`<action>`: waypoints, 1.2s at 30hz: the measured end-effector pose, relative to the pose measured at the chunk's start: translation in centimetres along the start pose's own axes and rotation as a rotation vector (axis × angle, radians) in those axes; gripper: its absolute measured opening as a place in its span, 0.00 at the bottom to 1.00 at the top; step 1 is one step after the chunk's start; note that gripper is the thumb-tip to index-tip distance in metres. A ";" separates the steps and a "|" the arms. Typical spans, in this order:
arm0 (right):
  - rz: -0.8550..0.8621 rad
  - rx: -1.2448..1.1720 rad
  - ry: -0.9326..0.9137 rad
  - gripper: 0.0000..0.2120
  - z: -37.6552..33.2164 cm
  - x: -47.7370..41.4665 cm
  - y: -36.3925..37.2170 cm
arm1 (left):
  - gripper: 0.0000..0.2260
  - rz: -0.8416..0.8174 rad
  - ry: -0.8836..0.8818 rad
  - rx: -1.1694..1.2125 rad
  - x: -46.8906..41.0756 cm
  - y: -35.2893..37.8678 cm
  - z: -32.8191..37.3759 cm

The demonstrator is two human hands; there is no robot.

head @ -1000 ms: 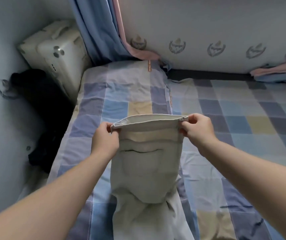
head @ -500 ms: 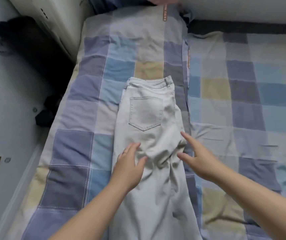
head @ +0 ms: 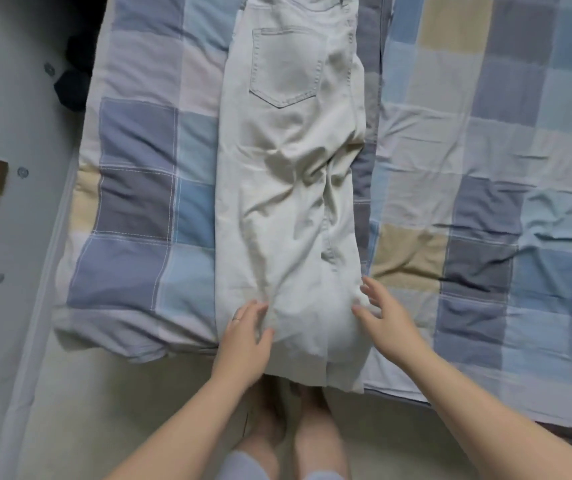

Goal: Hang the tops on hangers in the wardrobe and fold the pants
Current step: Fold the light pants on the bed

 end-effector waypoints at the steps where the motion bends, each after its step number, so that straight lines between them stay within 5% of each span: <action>1: 0.000 -0.001 0.015 0.29 1.1 0.6 0.9 | 0.17 0.028 -0.003 0.002 0.6 0.2 -0.9; 4: 0.010 0.003 0.028 0.28 3.3 2.0 3.5 | 0.21 0.221 -0.090 -0.021 1.7 -0.6 -3.6; 8: 0.233 0.147 -0.115 0.20 2.5 2.8 4.6 | 0.31 0.456 -0.224 0.006 2.2 -2.4 -7.1; 14: 0.159 0.007 0.025 0.25 3.2 3.1 9.5 | 0.15 0.148 -0.216 0.255 1.3 0.5 -11.2; 19: 0.054 -0.273 0.078 0.02 4.0 4.2 11.3 | 0.13 0.024 -0.176 0.362 3.3 1.6 -12.7; 23: 0.104 -0.252 0.002 0.11 4.1 6.2 9.9 | 0.10 0.043 -0.191 0.477 6.2 2.3 -12.6; 29: 0.390 -0.094 -0.137 0.10 7.0 9.9 4.3 | 0.08 0.049 -0.104 0.411 9.3 5.8 -9.1; 33: 0.395 0.002 -0.068 0.13 11.1 8.3 4.1 | 0.11 0.051 -0.145 0.278 7.7 8.9 -9.4; 36: 0.211 -0.131 0.070 0.11 13.9 6.1 6.2 | 0.14 -0.003 -0.238 0.307 6.4 11.8 -10.7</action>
Point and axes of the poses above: each hand's wrist, its own x-axis away from the middle knuckle, its own y-axis out of the palm, z = x × y, the point moved 9 cm from there along -x, towards the middle knuckle, and after that the axes turned 6 degrees about z, right-handed, at the moved point
